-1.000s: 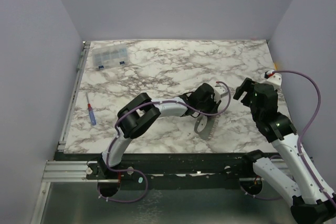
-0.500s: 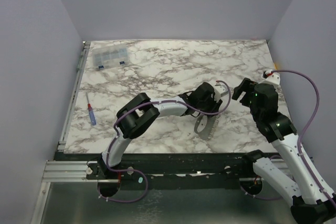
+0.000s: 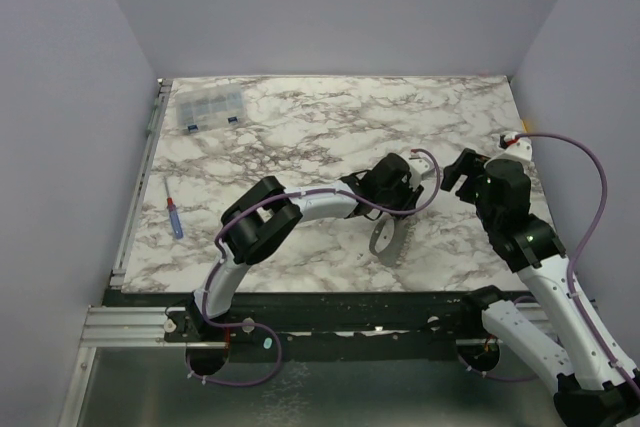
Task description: Put the keys on the keyring
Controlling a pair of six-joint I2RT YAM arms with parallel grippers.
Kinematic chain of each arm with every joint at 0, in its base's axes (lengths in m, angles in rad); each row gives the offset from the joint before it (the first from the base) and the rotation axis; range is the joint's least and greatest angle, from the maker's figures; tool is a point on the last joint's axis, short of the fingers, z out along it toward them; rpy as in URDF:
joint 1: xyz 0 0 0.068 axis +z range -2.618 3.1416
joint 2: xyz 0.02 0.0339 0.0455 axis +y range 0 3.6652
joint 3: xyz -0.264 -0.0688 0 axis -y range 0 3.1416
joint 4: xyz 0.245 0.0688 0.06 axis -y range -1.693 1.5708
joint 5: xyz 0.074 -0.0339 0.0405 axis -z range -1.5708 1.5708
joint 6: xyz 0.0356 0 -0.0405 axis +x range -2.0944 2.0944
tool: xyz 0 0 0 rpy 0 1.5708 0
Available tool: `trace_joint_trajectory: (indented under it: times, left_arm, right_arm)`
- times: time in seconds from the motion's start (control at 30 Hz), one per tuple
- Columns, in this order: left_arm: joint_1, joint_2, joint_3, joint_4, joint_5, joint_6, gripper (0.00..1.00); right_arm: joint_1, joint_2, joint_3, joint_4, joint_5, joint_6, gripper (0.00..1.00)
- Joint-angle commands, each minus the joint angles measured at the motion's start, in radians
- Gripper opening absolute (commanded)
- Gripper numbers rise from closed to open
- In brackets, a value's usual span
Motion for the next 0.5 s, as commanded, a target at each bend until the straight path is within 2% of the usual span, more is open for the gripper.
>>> trace_joint_trajectory:
  times: [0.0,0.17,0.37,0.47]
  left_arm:
    - [0.005,0.0,0.018,-0.036,-0.03,-0.018,0.32]
    - [0.005,0.022,0.015,-0.038,-0.012,-0.052,0.27]
    - [0.004,0.041,0.022,-0.038,0.029,-0.07,0.15]
    - [0.003,0.042,0.017,-0.038,0.023,-0.085,0.13]
  right_arm:
    - [-0.004,-0.006,-0.009,0.021,-0.028,-0.013,0.8]
    - [-0.003,0.001,-0.01,0.022,-0.032,-0.014,0.79]
    - [-0.003,0.002,-0.013,0.023,-0.033,-0.015,0.79]
    - [-0.004,0.004,-0.015,0.024,-0.033,-0.015,0.79]
